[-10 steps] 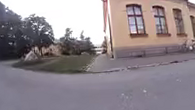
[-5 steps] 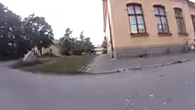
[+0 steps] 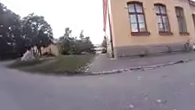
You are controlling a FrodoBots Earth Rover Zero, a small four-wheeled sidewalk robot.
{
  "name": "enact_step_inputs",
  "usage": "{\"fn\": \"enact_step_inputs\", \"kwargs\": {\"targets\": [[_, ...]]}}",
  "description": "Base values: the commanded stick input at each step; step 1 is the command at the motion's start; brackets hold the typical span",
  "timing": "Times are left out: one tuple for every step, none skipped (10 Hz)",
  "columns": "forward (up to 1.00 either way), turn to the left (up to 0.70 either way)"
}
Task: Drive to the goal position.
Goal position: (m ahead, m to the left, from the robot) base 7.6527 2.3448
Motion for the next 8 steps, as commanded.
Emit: {"fn": "enact_step_inputs", "kwargs": {"targets": [[0.44,0.02],[0.44,0.02],[0.44,0.02],[0.44,0.02],[0.44,0.02],[0.44,0.02],[0.44,0.02],[0.44,0.02]]}}
